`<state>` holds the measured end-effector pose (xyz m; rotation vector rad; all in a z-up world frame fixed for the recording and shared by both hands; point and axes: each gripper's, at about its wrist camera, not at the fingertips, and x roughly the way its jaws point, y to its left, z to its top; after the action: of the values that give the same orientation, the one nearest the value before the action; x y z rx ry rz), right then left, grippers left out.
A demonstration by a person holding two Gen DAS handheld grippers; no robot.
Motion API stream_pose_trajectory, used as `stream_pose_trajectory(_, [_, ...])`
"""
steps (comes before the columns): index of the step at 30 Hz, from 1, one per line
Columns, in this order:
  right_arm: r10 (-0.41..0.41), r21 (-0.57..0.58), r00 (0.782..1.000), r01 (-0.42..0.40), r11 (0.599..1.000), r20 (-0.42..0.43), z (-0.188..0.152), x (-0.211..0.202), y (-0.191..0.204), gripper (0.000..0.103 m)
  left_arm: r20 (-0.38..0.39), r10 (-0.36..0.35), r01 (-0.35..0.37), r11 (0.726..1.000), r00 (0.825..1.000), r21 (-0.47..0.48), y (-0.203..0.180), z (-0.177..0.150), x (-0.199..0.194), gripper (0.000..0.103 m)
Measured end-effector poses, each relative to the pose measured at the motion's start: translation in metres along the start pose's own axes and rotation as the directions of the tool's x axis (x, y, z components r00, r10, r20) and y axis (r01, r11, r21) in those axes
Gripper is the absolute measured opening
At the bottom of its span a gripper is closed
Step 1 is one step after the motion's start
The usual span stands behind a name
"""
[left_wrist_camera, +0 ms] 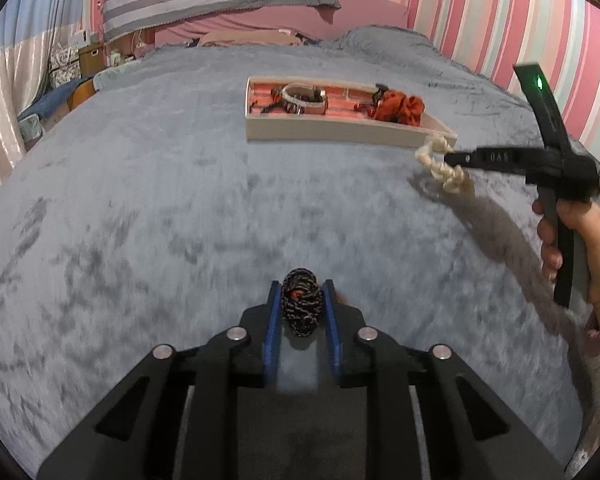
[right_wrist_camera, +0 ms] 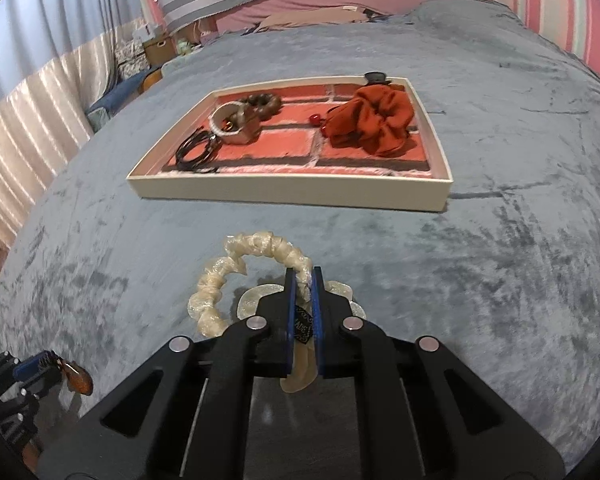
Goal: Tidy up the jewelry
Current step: 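Carry the cream scrunchie into the tray with the right tool while the left tool carries the bracelet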
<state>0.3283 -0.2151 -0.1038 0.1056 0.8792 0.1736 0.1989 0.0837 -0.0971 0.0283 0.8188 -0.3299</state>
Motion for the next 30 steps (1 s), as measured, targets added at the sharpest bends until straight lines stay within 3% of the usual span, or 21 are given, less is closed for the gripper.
stream_pose_trajectory(9, [-0.007, 0.037, 0.999, 0.005, 0.999, 0.052, 0.020, -0.003, -0.018, 0.008, 0.125, -0.042, 0.041, 0.999, 0.991, 0.013, -0.011, 0.078, 0.007, 0.021])
stream_pose_trajectory(19, [-0.049, 0.083, 0.985, 0.036, 0.996, 0.163, 0.083, 0.000, -0.042, 0.008, 0.225, -0.068, 0.082, 0.995, 0.972, -0.051, -0.016, 0.185, 0.056, 0.021])
stream_pose_trajectory(25, [-0.076, 0.091, 0.982, 0.061, 0.994, 0.171, 0.103, 0.027, -0.052, 0.008, 0.204, -0.048, 0.057, 0.998, 0.978, -0.039, -0.024, 0.218, 0.113, 0.021])
stream_pose_trajectory(30, [-0.142, 0.065, 0.981, 0.135, 0.989, 0.133, 0.095, 0.056, -0.058, 0.008, 0.130, 0.013, -0.008, 0.999, 0.991, -0.034, -0.020, 0.210, 0.160, 0.021])
